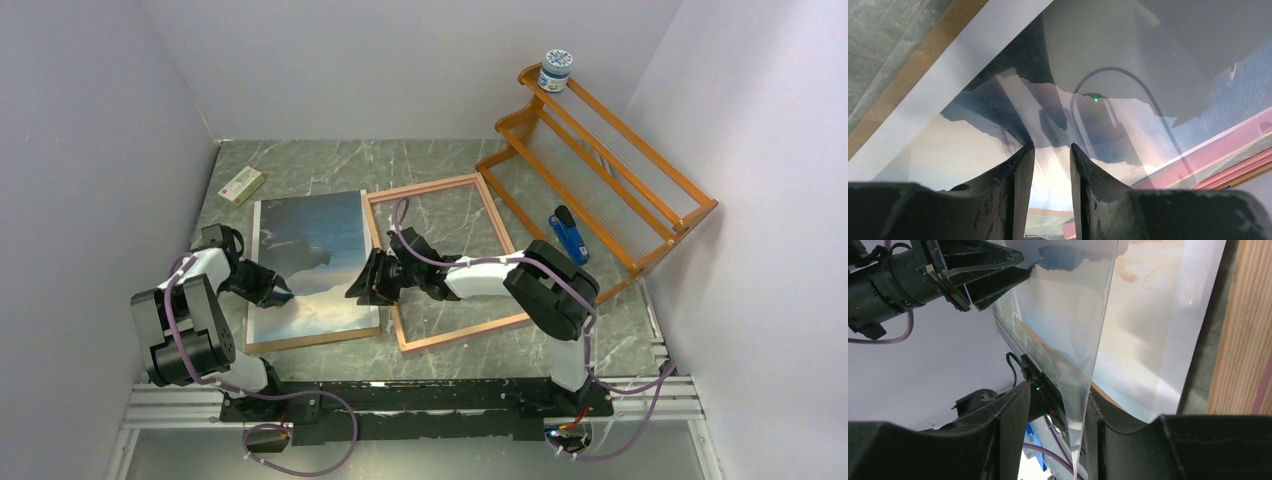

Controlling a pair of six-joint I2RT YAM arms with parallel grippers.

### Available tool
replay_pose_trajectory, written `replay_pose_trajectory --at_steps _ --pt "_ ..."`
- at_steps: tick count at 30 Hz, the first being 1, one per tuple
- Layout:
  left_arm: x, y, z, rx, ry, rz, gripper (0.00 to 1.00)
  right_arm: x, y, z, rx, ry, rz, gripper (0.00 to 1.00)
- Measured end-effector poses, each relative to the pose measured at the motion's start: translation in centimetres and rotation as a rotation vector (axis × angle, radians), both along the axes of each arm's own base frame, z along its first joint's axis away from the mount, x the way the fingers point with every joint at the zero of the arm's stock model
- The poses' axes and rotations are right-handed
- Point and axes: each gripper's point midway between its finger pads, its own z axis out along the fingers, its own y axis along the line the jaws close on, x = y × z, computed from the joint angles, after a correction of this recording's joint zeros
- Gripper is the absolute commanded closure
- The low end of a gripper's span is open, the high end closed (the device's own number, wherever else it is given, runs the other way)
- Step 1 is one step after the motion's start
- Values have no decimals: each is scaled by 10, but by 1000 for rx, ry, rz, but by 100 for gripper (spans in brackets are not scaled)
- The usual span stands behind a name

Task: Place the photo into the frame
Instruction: Pick up the photo frame item at the center of the board.

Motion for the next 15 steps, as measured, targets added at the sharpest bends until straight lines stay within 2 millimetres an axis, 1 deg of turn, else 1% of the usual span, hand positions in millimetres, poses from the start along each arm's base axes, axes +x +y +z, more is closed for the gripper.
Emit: replay_pose_trajectory --at_steps 2,6,9,12,13,15 --pt "0 0 0 0 1 3 61 2 2 -3 4 0 -2 54" --pt "-1 1 2 6 -1 8 61 6 7 -18 -25 15 -3 55" --pt "-5 2 3 23 7 12 60 14 11 -28 -46 16 -6 56" --pt "-9 5 8 44 8 15 60 24 18 -29 -52 -3 -1 65" --pt "-10 6 11 54 2 14 59 28 20 -28 -54 -14 2 69" --pt "-11 8 16 74 -12 15 58 40 28 -24 -51 -44 10 81"
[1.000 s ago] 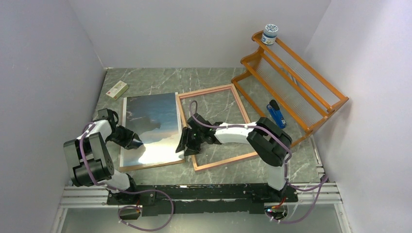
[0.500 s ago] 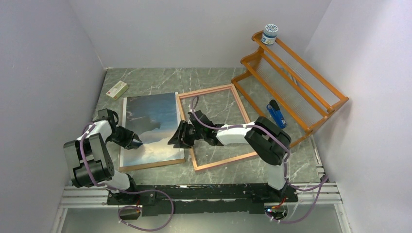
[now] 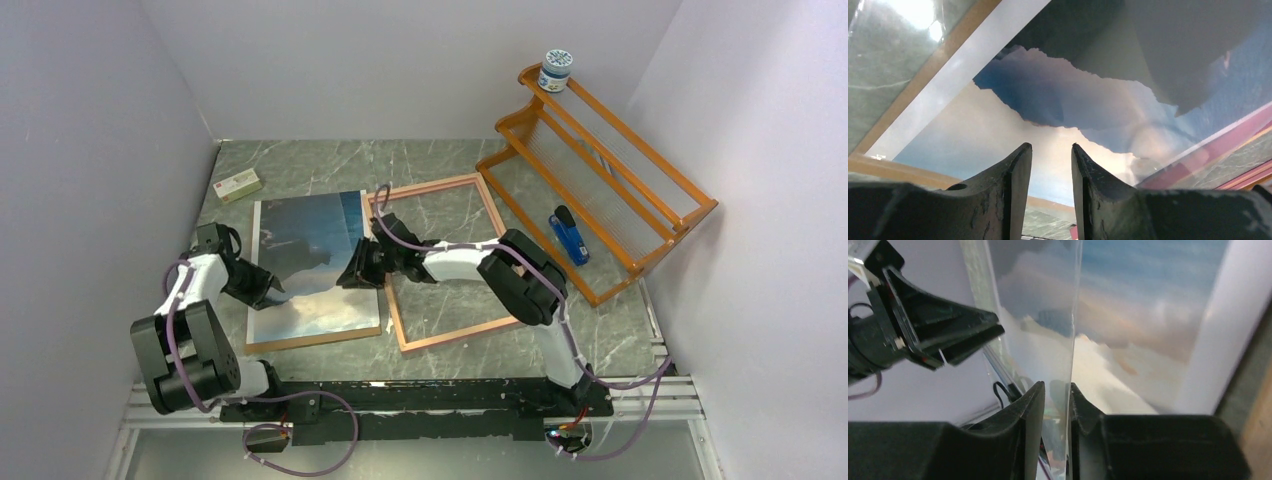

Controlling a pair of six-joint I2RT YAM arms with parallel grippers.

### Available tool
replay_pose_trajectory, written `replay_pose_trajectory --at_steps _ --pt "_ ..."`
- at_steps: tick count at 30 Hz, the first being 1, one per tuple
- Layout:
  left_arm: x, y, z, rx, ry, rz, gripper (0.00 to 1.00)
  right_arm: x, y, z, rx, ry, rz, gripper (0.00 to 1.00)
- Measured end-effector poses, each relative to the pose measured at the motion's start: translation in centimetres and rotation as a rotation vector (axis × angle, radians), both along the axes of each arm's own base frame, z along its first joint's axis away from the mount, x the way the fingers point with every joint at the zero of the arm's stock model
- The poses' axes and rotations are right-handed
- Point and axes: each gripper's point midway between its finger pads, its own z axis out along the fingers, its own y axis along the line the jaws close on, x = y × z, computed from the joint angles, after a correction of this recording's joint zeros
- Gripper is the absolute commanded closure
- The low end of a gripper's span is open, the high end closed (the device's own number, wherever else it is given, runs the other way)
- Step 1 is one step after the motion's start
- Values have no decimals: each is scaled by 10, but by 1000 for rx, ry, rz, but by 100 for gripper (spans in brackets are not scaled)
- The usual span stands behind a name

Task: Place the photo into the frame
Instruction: Pick up the photo frame item at the center of the board.

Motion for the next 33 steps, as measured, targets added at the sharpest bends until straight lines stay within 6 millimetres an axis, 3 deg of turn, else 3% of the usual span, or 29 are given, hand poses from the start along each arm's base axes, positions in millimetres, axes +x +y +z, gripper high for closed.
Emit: replay_pose_trajectory --at_steps 4,8,12,15,18,22,25,33 --pt "5 6 20 42 -49 -3 54 20 11 11 8 -65 18 100" --pt "25 15 54 92 -142 -28 44 29 10 20 2 -105 43 100" --pt "46 22 87 133 -235 -74 27 34 6 27 -23 -138 78 100" --pt "55 23 106 146 -286 -117 11 38 -9 38 -39 -145 98 100" --pt "61 20 116 138 -325 -153 8 49 -31 63 -27 -167 100 100" --pt "65 10 116 89 -350 -205 7 63 -73 98 -7 -225 88 100" --pt "73 1 110 29 -366 -245 9 65 -106 106 -10 -245 87 100" --pt "85 -36 65 -119 -280 -364 12 48 -194 70 -64 -135 111 100"
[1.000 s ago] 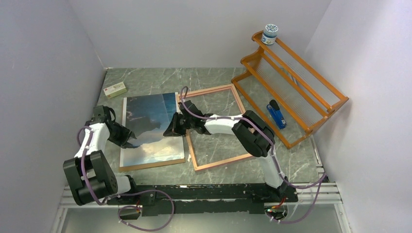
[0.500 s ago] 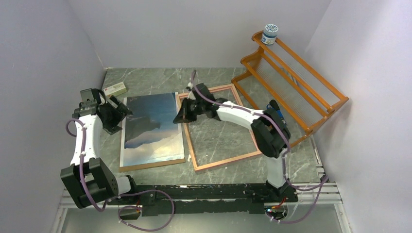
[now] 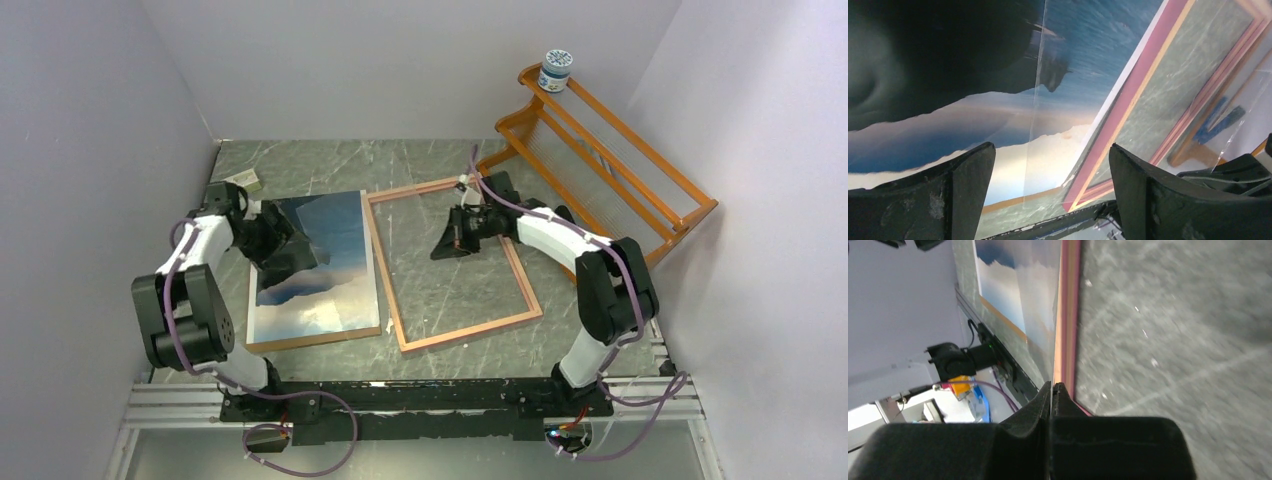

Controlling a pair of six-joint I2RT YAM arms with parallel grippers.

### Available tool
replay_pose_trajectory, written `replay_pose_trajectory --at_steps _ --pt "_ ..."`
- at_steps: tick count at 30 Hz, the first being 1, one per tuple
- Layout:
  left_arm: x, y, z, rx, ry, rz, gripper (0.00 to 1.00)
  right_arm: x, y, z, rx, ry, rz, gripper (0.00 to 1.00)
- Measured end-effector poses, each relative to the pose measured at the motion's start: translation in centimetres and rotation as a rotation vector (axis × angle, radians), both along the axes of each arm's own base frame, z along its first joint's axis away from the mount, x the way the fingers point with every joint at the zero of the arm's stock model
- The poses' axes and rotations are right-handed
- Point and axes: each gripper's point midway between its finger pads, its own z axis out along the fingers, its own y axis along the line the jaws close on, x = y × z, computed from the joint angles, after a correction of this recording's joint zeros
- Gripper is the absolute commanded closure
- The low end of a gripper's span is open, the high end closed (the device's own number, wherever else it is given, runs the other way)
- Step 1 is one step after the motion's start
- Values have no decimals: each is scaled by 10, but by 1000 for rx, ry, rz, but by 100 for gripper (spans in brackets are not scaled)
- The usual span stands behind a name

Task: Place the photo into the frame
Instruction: Pick up the photo frame item at the center of the board.

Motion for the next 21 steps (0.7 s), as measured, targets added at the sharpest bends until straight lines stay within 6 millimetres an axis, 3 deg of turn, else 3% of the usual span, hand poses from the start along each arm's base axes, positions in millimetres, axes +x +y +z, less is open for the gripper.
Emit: replay_pose_trajectory --at_steps 4,8,13,16,21 --pt "5 -34 -22 -34 46 -106 18 -10 -36 -5 -28 21 11 99" --pt "9 -60 -45 -40 83 -182 24 -13 -56 -5 -35 3 -2 84" --pt "12 -73 -64 -46 109 -210 28 -17 -55 -16 -19 18 -17 52" --pt "14 -75 -67 -55 113 -208 30 -13 -54 -21 -14 6 -25 38" --pt "19 -78 -71 -56 127 -219 32 8 -50 -25 -4 -77 -38 24"
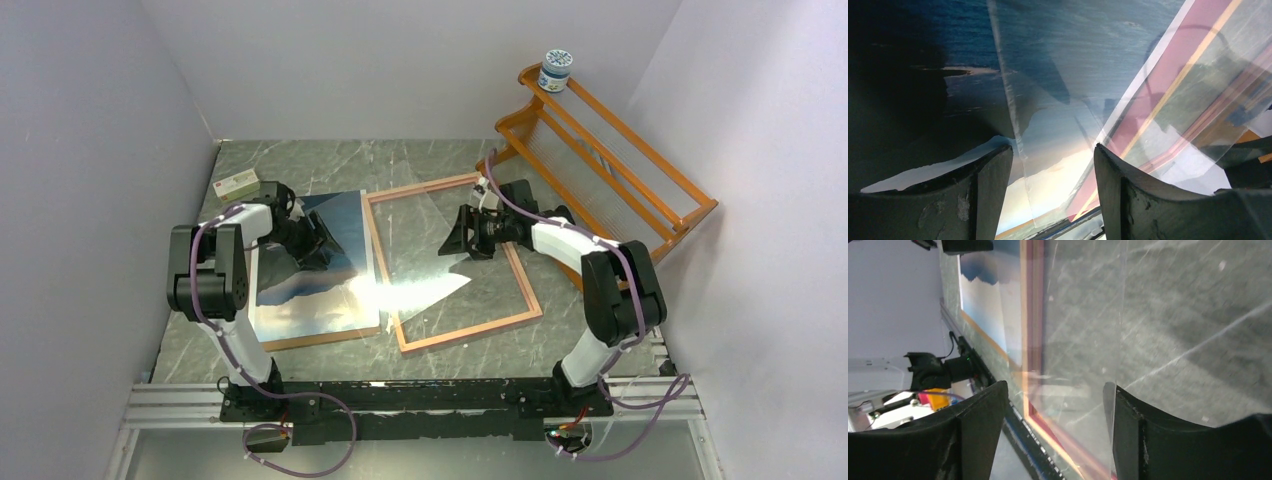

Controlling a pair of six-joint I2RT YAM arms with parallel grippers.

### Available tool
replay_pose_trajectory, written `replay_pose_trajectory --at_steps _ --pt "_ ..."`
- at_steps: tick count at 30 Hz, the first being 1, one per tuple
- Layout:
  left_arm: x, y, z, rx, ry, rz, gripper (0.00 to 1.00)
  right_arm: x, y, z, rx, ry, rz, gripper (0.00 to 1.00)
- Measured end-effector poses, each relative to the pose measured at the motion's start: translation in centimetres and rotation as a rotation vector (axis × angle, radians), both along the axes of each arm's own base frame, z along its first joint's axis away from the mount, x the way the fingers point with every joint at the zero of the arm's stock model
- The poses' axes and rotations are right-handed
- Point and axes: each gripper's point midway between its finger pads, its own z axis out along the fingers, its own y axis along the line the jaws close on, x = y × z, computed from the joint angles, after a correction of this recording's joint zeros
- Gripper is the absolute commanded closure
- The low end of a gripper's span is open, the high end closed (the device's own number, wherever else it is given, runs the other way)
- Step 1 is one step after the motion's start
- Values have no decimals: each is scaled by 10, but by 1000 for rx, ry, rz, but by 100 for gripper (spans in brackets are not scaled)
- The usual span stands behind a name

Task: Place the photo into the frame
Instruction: Pick up the photo frame item at the center of the board.

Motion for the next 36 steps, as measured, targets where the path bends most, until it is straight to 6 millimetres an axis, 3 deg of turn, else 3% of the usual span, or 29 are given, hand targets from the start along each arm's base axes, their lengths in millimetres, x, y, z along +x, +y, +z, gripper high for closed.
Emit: replay_pose_trajectory --at_steps 11,21,25,29,32,36 --pt "3 -3 -3 -15 11 -28 37 27 6 -48 -19 -19 -14 21" --pt "10 -8 -3 -49 16 -44 38 65 34 -48 11 -115 13 22" --pt "10 -8 -3 -46 20 -47 38 75 43 -52 21 -119 13 38" --pt "10 -8 -3 -45 21 -49 36 78 45 -47 40 -121 -5 77" --pt "10 -8 -2 -45 19 -52 35 76 40 -40 57 -119 -45 84" --pt "11 -10 -1 -43 14 -64 30 59 34 -27 81 -104 -83 100"
